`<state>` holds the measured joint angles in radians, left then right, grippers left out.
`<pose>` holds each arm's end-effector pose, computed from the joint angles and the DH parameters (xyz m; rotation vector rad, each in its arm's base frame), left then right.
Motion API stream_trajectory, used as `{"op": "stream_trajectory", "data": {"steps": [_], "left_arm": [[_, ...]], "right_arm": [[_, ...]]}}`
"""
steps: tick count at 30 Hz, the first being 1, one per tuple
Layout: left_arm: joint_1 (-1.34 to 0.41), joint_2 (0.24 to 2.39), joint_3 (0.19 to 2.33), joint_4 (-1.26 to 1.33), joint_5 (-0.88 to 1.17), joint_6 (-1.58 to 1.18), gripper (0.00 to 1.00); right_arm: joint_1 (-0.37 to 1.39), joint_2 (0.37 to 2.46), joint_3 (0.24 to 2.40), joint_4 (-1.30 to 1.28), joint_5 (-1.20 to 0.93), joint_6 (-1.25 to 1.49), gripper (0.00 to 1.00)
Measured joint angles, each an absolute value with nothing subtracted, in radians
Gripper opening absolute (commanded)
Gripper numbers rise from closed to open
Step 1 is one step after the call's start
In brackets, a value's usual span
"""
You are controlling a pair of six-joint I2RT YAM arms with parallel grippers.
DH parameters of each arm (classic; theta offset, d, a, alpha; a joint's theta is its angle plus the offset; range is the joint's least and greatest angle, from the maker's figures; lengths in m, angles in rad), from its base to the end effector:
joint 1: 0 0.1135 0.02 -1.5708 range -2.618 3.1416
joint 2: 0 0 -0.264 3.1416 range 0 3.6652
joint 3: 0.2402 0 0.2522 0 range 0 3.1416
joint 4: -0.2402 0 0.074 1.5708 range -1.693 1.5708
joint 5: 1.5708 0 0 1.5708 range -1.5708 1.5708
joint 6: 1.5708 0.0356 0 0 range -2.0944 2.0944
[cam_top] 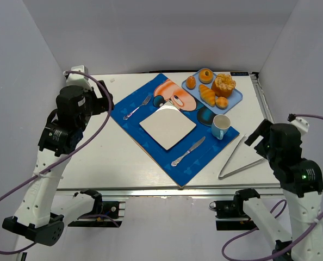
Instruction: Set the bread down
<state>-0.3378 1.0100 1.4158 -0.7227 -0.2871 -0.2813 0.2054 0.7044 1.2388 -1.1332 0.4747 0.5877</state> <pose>0.1767 -0.0514 0.4552 -0.1427 1.8718 -0.1550 0.0879 0.0017 0.4013 0.6559 1.9909 -0.0397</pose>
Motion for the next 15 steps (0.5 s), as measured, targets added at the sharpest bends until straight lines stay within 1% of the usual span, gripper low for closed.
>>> {"op": "stream_trajectory", "data": {"steps": [4, 6, 11, 15], "left_arm": [[-0.338, 1.024, 1.414, -0.741, -0.289, -0.308, 0.98], [-0.338, 1.018, 1.399, -0.729, -0.291, -0.327, 0.98], [-0.341, 1.021, 1.361, -0.725, -0.292, -0.363, 0.98], [-0.345, 1.02, 1.316, -0.719, -0.295, -0.375, 0.98]], "right_arm": [[0.205, 0.669, 1.235, -1.15, 0.434, 0.578, 0.89], [0.205, 0.699, 1.235, -1.149, 0.431, 0.577, 0.89], [0.205, 0.841, 1.229, -1.17, 0.5, 0.685, 0.89], [0.194, 0.889, 1.105, -1.119, 0.472, 0.754, 0.89]]}}
